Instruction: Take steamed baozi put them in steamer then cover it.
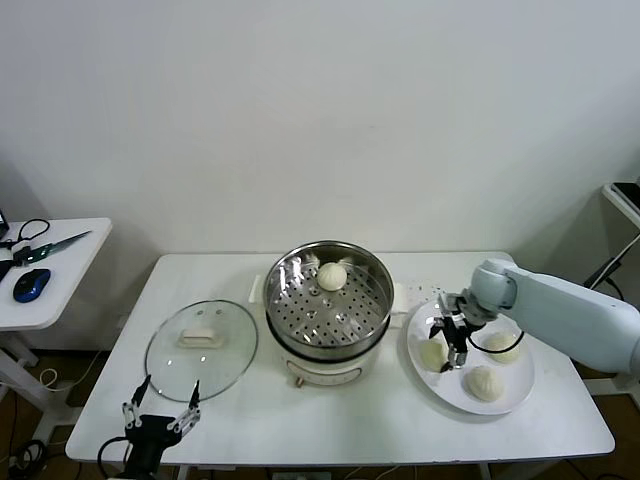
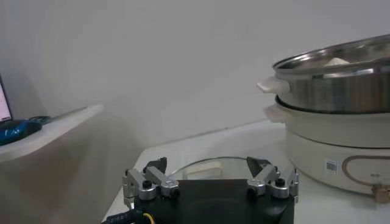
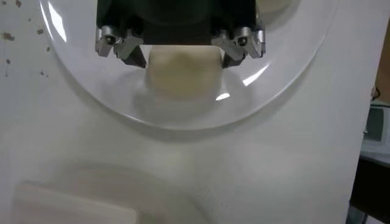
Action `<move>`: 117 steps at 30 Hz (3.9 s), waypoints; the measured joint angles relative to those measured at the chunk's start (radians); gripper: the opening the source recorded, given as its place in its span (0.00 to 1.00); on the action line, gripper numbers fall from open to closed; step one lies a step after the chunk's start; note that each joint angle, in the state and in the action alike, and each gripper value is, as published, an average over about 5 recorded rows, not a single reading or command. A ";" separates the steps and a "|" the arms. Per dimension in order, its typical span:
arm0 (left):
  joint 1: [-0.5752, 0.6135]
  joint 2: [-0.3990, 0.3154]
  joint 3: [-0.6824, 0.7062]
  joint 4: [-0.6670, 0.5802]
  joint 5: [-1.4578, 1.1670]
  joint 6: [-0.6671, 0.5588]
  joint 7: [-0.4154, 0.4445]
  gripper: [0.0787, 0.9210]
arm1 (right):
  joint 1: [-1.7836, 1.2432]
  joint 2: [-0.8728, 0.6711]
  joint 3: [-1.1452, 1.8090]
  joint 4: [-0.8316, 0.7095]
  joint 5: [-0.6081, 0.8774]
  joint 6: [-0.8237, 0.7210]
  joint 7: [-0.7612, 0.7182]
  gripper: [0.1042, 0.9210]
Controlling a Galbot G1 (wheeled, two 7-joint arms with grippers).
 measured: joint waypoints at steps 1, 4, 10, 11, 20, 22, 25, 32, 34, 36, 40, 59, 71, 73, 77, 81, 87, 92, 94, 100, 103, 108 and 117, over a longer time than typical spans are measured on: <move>0.001 0.000 0.000 0.000 0.000 0.000 0.000 0.88 | 0.000 0.000 0.000 0.000 0.000 0.000 -0.001 0.79; 0.001 0.001 0.000 0.000 0.000 0.000 0.000 0.88 | 0.002 -0.002 0.000 -0.001 0.000 0.002 -0.004 0.75; 0.002 0.002 0.003 -0.001 0.000 -0.001 0.000 0.88 | 0.025 -0.014 -0.011 0.006 0.011 0.002 -0.006 0.71; 0.002 0.002 0.003 -0.001 0.000 -0.001 0.000 0.88 | 0.033 -0.017 -0.015 0.009 0.016 0.003 -0.006 0.71; 0.003 0.004 0.014 -0.008 0.001 -0.007 0.001 0.88 | 0.196 -0.028 -0.091 0.021 0.107 0.011 -0.025 0.69; 0.001 0.004 0.019 -0.008 0.001 -0.007 0.001 0.88 | 0.259 -0.022 -0.125 0.026 0.144 0.009 -0.027 0.69; -0.003 0.004 0.027 -0.010 0.001 -0.007 0.001 0.88 | 0.363 -0.003 -0.182 0.033 0.209 0.002 -0.028 0.69; -0.013 0.014 0.042 -0.019 0.001 -0.006 0.004 0.88 | 0.572 0.084 -0.292 0.037 0.375 -0.026 -0.023 0.69; -0.016 0.016 0.046 -0.020 0.002 -0.007 0.005 0.88 | 0.609 0.120 -0.310 0.035 0.419 -0.037 -0.017 0.69; -0.017 0.016 0.048 -0.020 0.002 -0.009 0.006 0.88 | 0.635 0.161 -0.321 0.031 0.459 -0.050 -0.008 0.69; -0.015 0.017 0.051 -0.022 0.002 -0.013 0.007 0.88 | 0.660 0.254 -0.335 0.018 0.519 -0.075 0.016 0.69; -0.021 0.008 0.053 -0.024 0.000 -0.016 0.007 0.88 | 0.573 0.576 -0.423 -0.030 0.615 -0.141 0.121 0.69; -0.027 0.007 0.051 -0.012 -0.002 -0.016 0.007 0.88 | 0.492 0.621 -0.431 -0.052 0.591 -0.148 0.150 0.71; -0.027 0.007 0.051 -0.010 -0.002 -0.016 0.007 0.88 | 0.484 0.624 -0.430 -0.053 0.587 -0.148 0.152 0.73; -0.029 0.005 0.052 -0.009 -0.001 -0.016 0.007 0.88 | 0.473 0.625 -0.427 -0.051 0.581 -0.149 0.154 0.82; -0.030 0.004 0.053 -0.009 0.000 -0.016 0.007 0.88 | 0.473 0.618 -0.418 -0.043 0.575 -0.149 0.153 0.87; -0.030 0.004 0.053 -0.010 0.003 -0.013 0.007 0.88 | 0.508 0.579 -0.408 -0.015 0.569 -0.136 0.129 0.88; -0.032 0.004 0.056 -0.013 0.006 -0.010 0.007 0.88 | 0.574 0.505 -0.421 0.032 0.560 -0.112 0.085 0.88; -0.034 0.003 0.057 -0.013 0.009 -0.009 0.007 0.88 | 0.605 0.463 -0.428 0.058 0.551 -0.100 0.066 0.88; -0.036 0.001 0.055 -0.016 0.011 -0.006 0.006 0.88 | 0.675 0.314 -0.441 0.146 0.504 -0.070 0.019 0.88; -0.036 0.000 0.051 -0.018 0.012 -0.005 0.006 0.88 | 0.688 0.231 -0.443 0.190 0.468 -0.061 0.003 0.88; -0.033 -0.003 0.048 -0.023 0.015 -0.002 0.005 0.88 | 0.683 0.087 -0.445 0.260 0.393 -0.047 -0.016 0.88; -0.026 -0.012 0.041 -0.027 0.022 0.000 0.004 0.88 | 0.580 -0.139 -0.414 0.325 0.211 -0.012 -0.027 0.88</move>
